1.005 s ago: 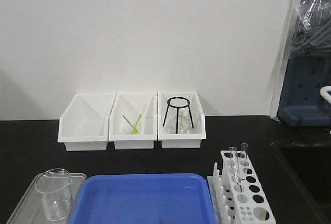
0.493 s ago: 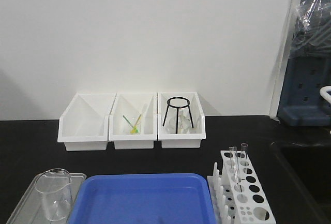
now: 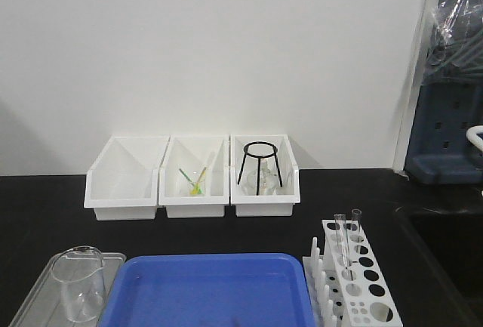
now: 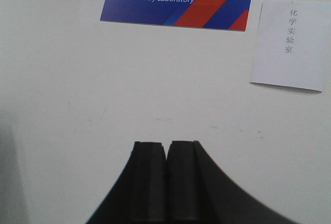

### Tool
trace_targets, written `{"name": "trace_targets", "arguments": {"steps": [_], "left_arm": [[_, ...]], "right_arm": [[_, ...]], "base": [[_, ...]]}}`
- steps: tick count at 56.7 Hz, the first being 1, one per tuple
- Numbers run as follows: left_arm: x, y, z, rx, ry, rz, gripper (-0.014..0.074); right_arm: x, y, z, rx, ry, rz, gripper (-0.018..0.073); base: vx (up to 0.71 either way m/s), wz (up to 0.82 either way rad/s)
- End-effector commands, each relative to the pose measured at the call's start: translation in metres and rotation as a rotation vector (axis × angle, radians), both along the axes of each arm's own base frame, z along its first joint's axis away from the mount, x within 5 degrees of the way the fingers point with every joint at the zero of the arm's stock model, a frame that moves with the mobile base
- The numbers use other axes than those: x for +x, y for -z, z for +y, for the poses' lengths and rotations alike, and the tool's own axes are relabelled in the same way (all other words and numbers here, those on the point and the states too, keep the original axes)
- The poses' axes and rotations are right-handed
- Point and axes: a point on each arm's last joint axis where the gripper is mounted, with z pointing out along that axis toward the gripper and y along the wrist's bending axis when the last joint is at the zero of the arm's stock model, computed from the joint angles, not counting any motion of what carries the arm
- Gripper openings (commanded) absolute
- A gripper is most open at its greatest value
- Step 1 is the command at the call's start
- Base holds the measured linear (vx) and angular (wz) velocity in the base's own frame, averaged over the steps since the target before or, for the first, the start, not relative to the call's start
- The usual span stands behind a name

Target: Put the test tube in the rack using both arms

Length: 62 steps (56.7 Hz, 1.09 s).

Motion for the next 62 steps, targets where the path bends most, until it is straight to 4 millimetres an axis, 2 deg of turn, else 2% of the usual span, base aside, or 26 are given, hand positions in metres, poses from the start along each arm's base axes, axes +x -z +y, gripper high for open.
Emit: {"name": "trace_targets", "arguments": {"steps": [1, 23, 34, 45, 56, 62], "left_arm": [[0.000, -0.017, 0.000, -0.029, 0.003, -0.117, 0.0158], [0.000, -0.017, 0.000, -0.029, 0.003, -0.117, 0.0159], [0.000, -0.017, 0.000, -0.028, 0.003, -0.117, 0.0159], [0.000, -0.017, 0.000, -0.028, 0.003, -0.117, 0.0159], [0.000, -0.017, 0.000, -0.028, 0.003, -0.117, 0.0159], [0.000, -0.017, 0.000, -0.028, 0.003, -0.117, 0.0159]], "right_arm": [[-0.004, -0.008, -0.004, -0.024, 0.047, -0.042, -0.0011], [-0.004, -0.008, -0.004, -0.024, 0.047, -0.042, -0.0011], [-0.003, -0.009, -0.007, -0.038, 0.103, -0.061, -0.0011], [-0.003, -0.009, -0.008, -0.141, 0.169, -0.112, -0.0011], [0.002, -0.011, -0.019, 0.013, 0.242, -0.068, -0.0011], [0.002, -0.011, -0.022, 0.043, 0.261, -0.063, -0.0011]], "base": [[0.00, 0.00], [0.00, 0.00], [0.00, 0.00], [0.00, 0.00], [0.00, 0.00], [0.00, 0.00]]}}
